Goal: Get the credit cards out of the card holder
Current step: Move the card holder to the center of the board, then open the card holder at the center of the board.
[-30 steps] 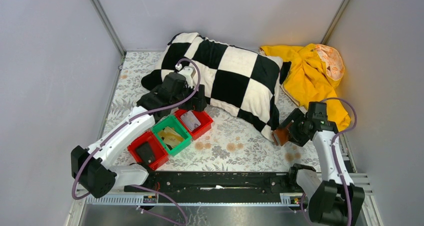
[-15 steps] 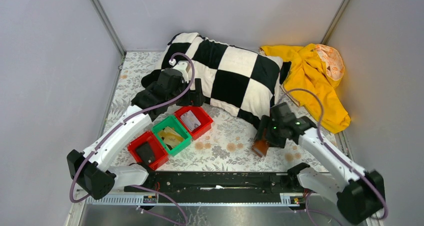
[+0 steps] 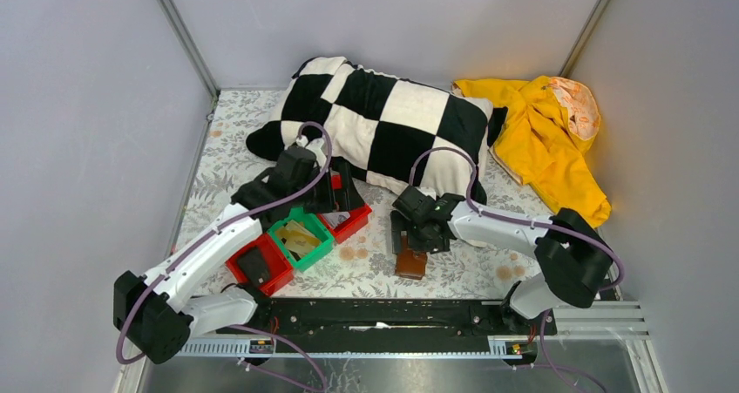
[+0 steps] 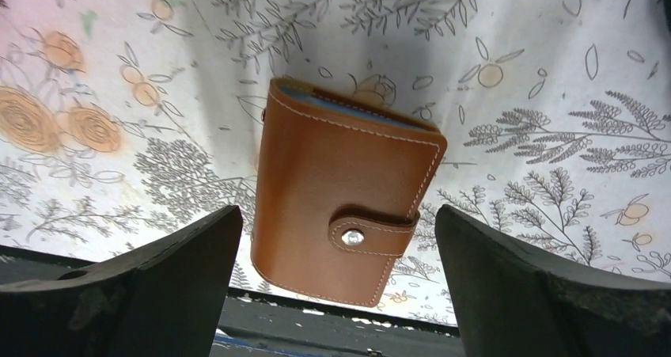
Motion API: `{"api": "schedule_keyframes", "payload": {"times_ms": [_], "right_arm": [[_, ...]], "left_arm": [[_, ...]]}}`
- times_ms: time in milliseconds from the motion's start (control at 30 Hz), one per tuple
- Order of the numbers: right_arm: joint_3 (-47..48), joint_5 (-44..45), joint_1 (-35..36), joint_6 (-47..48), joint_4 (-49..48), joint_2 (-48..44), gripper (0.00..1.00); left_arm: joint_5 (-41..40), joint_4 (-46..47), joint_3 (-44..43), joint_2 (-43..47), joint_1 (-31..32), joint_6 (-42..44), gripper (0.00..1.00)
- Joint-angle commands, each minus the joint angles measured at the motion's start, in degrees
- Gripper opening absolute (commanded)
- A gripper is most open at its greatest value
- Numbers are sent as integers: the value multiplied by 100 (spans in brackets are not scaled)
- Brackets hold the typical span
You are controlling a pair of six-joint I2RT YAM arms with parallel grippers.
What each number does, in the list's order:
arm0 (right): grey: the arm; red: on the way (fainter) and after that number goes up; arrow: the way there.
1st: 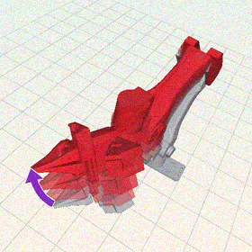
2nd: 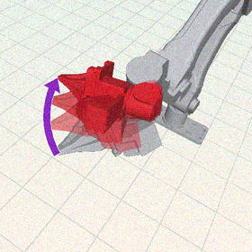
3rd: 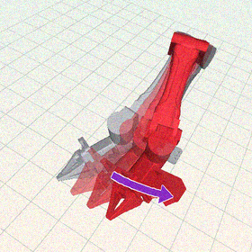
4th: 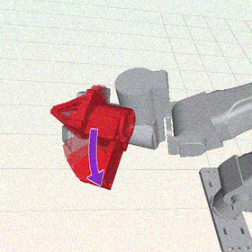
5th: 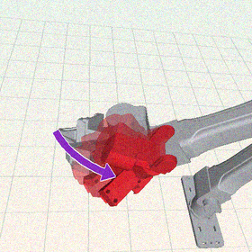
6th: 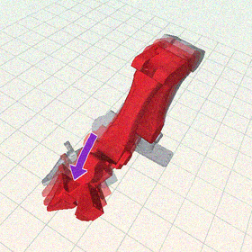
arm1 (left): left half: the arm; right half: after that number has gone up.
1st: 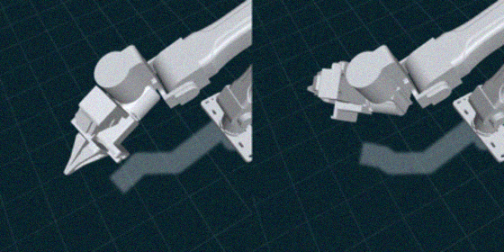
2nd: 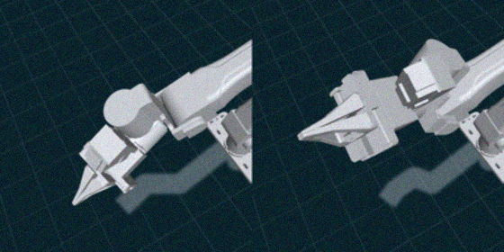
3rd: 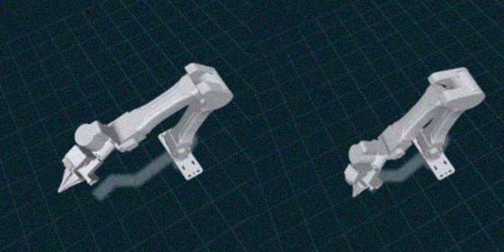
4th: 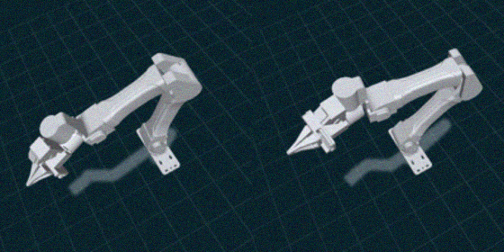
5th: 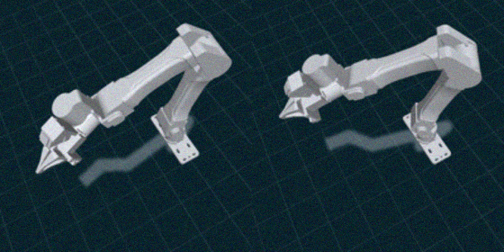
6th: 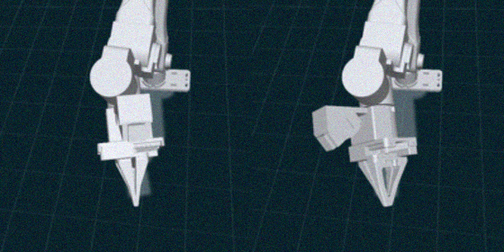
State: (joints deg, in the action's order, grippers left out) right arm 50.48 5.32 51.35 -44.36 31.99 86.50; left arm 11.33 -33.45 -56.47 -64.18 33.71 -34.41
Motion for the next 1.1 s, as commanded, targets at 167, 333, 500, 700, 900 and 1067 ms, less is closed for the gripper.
{"api": "schedule_keyframes", "payload": {"times_ms": [167, 333, 500, 700, 900, 1067], "right_arm": [[-374, 652, 37, -166, -406, -1033, 100], [-951, 835, 38, -396, -367, -1676, 75], [-1284, 735, 40, -540, -549, -1890, 56], [-1206, 570, 41, -589, -796, -1659, 47], [-1112, 465, 41, -606, -906, -1646, 46], [-1091, 431, 41, -611, -935, -1622, 47]], "left_arm": [[-519, 1167, 870, 262, 880, -1169, 99], [-308, 1450, 675, -502, 1594, -1344, 94], [107, 2181, 1017, -853, 1880, -1650, 66], [246, 2883, 1191, -1329, 2013, -2074, 46], [228, 3079, 1177, -1657, 2192, -2017, 42], [218, 3621, 1442, -1964, 2194, -2000, 40]]}}
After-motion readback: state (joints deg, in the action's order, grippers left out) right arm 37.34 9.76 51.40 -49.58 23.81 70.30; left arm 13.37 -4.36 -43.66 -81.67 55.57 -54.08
